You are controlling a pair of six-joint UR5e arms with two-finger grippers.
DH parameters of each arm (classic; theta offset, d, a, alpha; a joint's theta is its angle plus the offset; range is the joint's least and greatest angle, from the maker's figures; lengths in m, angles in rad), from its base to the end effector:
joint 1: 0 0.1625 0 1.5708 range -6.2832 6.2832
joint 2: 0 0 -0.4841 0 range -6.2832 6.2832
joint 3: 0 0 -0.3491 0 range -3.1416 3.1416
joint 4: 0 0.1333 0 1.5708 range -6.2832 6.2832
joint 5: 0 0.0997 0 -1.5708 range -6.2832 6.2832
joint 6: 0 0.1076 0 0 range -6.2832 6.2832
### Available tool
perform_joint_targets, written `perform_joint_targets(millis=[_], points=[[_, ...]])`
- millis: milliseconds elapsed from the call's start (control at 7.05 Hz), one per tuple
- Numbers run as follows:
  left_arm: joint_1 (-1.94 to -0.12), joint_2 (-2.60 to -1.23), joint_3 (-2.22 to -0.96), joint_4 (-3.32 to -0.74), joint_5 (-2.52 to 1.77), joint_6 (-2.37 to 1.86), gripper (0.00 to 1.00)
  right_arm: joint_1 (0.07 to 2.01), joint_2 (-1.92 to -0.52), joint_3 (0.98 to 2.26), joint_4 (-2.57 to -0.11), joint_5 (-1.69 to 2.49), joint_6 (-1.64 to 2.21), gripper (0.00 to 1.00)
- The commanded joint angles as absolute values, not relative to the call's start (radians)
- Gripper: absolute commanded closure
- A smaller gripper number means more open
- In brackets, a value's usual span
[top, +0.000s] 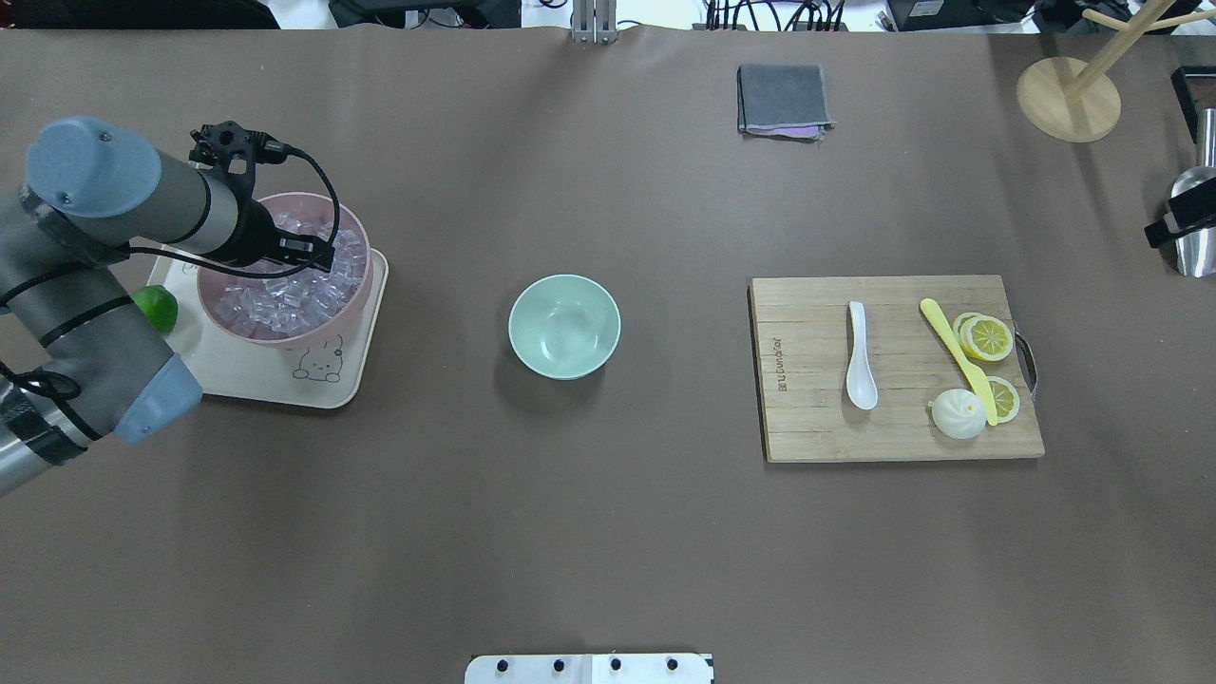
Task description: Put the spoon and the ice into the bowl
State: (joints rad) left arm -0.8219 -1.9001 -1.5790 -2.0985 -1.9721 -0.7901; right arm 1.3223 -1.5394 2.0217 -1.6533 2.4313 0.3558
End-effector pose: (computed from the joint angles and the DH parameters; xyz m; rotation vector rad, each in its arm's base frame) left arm 0.3594 -0.5207 0.4933 0.3512 0.8632 0.1354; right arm -0.0590 -0.4427 0.5103 0.1050 -0.9207 -0.0725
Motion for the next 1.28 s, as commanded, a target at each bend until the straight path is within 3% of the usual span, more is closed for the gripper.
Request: perform_joint_targets(millis=[0,709,1134], points=[[-0.827,-1.905,-1.586,-2.1,-1.983,-0.782,1.0,1.322,-1.54,2.028,-1.654,2.431,0.365,0.0],[-0.96,-1.907,-1.684,-2.086,-2.137,-0.836,1.0,1.3,-1.539,2.045,-1.652,2.427,0.414,0.0],[-0.873,-2.07,-1.701,-2.091,-2.088,-1.315,1.0,1.111,-1.478,2.095,-1.652,2.314,0.68,0.0]])
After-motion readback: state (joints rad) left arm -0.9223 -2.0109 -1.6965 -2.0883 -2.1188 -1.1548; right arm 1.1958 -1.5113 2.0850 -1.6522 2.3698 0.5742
